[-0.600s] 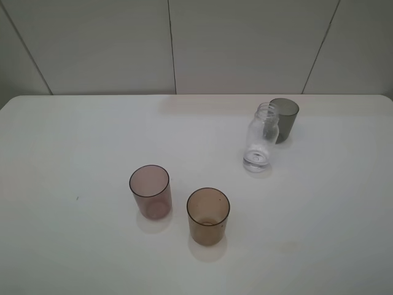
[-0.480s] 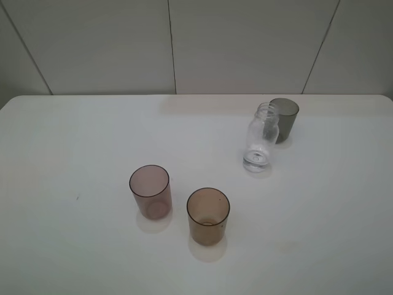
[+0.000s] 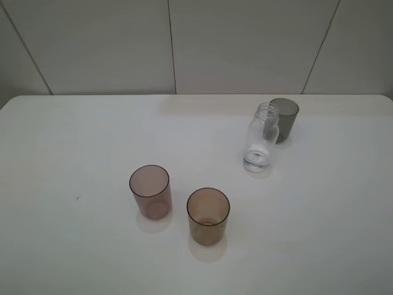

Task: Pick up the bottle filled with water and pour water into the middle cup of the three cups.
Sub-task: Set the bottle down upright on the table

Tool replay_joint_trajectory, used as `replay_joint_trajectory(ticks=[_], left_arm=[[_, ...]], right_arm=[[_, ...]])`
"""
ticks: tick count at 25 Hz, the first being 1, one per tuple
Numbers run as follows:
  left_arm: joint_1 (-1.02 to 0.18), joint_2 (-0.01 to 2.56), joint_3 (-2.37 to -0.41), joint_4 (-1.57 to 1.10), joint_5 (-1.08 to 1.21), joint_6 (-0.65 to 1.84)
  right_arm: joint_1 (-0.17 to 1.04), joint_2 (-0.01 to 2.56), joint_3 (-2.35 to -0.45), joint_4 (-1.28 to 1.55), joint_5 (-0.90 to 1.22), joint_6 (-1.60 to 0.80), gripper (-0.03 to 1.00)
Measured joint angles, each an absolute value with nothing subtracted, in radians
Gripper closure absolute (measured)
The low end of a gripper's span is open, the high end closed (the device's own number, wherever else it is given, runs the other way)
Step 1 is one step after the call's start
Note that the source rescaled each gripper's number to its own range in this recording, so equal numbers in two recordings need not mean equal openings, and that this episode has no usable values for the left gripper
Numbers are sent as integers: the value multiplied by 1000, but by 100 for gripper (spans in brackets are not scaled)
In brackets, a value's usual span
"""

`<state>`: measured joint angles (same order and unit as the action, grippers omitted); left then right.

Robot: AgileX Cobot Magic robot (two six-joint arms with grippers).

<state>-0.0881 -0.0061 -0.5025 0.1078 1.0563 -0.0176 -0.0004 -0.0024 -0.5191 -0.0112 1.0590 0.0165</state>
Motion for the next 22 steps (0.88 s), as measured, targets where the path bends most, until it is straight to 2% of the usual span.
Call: replay_joint_trajectory(ticks=[22], left_arm=[[-88, -6, -503, 108, 1056, -18]], right_arm=[[0, -2, -519, -11, 1059, 17, -3]])
